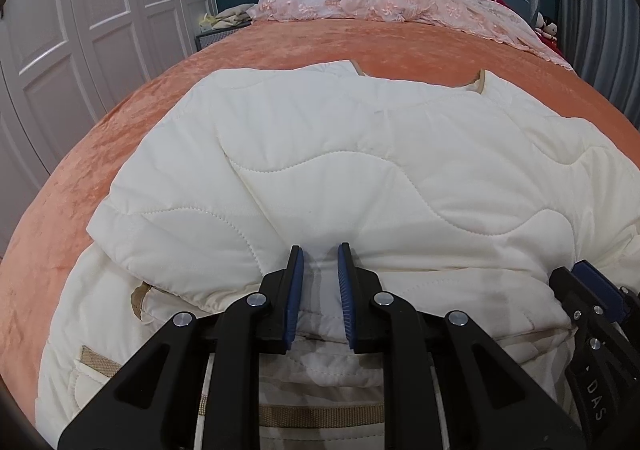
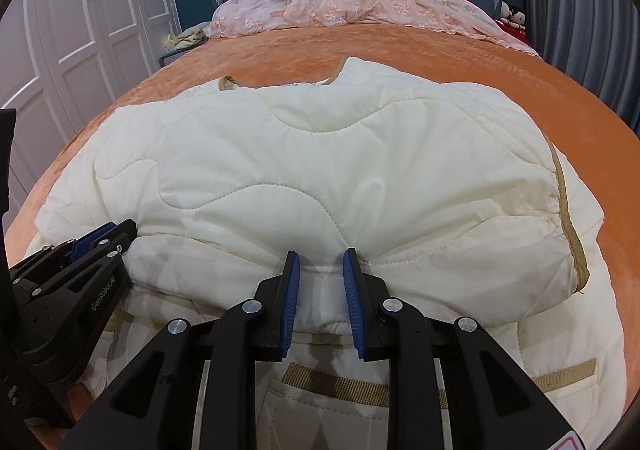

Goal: Fold large clothes

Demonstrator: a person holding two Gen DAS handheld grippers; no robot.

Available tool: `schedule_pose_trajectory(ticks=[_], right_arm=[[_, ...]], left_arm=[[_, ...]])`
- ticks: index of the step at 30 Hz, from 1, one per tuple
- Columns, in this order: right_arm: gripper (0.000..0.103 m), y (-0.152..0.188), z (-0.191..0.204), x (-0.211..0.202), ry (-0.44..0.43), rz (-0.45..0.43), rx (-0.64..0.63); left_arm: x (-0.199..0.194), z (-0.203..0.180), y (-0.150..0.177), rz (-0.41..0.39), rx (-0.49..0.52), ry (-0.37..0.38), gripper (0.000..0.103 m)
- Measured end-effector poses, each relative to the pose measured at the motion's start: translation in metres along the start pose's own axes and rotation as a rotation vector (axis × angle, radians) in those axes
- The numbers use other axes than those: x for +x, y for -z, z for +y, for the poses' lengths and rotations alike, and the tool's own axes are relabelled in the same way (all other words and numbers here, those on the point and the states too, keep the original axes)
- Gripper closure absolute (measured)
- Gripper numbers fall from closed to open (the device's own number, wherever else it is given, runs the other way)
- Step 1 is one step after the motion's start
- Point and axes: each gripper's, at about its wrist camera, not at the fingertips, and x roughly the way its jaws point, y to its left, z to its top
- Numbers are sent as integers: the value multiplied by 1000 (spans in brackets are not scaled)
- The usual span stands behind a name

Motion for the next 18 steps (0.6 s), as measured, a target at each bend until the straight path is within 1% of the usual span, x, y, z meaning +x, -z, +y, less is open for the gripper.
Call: schedule_pose_trajectory(ticks=[10,18], right_arm=[[81,0,3,2,22,-10,-14],[81,-1,4,4,31,-8,-18]], left_arm=[[1,-5,1,-8,23,-32,86],[1,-5,0,-6,23,-31,86]])
